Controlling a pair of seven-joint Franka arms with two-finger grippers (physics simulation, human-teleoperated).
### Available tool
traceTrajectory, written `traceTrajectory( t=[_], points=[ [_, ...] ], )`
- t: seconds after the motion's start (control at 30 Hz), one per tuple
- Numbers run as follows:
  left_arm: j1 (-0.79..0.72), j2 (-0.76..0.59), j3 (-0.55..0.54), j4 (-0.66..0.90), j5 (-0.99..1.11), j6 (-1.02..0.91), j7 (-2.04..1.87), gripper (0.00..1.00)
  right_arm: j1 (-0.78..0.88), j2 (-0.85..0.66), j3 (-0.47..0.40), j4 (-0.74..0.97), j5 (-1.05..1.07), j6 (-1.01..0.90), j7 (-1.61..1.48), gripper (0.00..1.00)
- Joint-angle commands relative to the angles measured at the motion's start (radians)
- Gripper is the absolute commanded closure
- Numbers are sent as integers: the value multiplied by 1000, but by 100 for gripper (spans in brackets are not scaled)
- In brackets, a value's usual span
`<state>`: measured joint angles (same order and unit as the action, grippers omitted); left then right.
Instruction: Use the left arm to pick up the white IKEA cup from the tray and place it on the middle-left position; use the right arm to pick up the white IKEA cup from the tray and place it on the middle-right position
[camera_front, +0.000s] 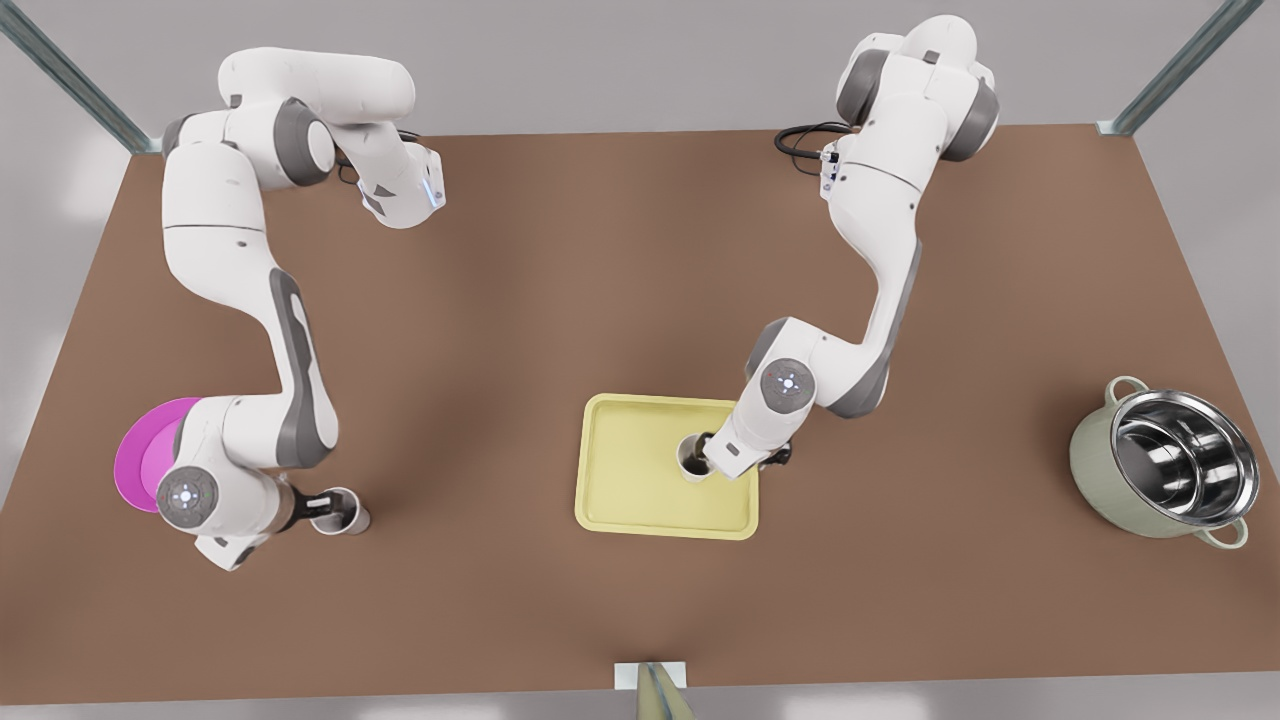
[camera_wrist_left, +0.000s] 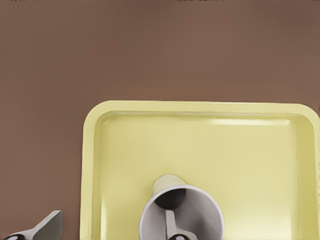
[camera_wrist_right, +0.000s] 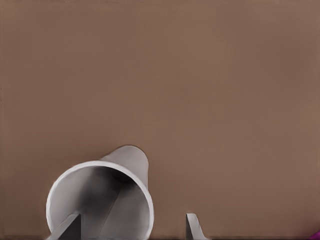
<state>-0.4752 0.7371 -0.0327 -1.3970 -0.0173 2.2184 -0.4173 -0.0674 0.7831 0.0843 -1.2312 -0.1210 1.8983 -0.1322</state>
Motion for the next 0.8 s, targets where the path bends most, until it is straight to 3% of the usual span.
traceTrajectory(
  t=[0.0, 0.23, 0.3, 0.37, 0.4, 0.43, 0.53, 0.6, 0.7, 0.77],
  points=[
    [-3, 4, -1, 0, 2, 41, -127, 0, 1, -25, 0, 2, 21, -96, -139, 0],
    [-39, 62, 1, -5, 29, 80, -138, 0, 1, -407, 12, -16, 60, -432, -34, 0],
    [-39, 73, 1, -3, 46, 103, -158, 0, 1, -577, 11, -171, 60, -424, -30, 0],
    [-39, 73, 1, -3, 46, 104, -158, 2, 1, -737, 6, -415, 60, -282, -26, 0],
    [-40, 73, 1, -3, 45, 104, -158, 28, 1, -737, 3, -410, 60, -286, -26, 0],
    [-40, 73, 1, -2, 45, 104, -173, 41, 0, -737, 3, -410, 61, -285, -26, 0],
    [-39, 73, 2, 0, 42, 104, -175, 56, 0, -734, -9, -410, 77, -285, -27, 0],
    [-37, 73, 2, 1, 34, 104, -176, 78, 0, -732, -9, -410, 77, -289, -27, 0],
    [-37, 71, 2, 3, 33, 104, -207, 88, 1, -728, -9, -412, 81, -289, -27, 0],
    [-37, 62, 4, 3, 34, 101, -212, 88, 0, -723, -9, -412, 83, -289, -27, 0]
  ],
)
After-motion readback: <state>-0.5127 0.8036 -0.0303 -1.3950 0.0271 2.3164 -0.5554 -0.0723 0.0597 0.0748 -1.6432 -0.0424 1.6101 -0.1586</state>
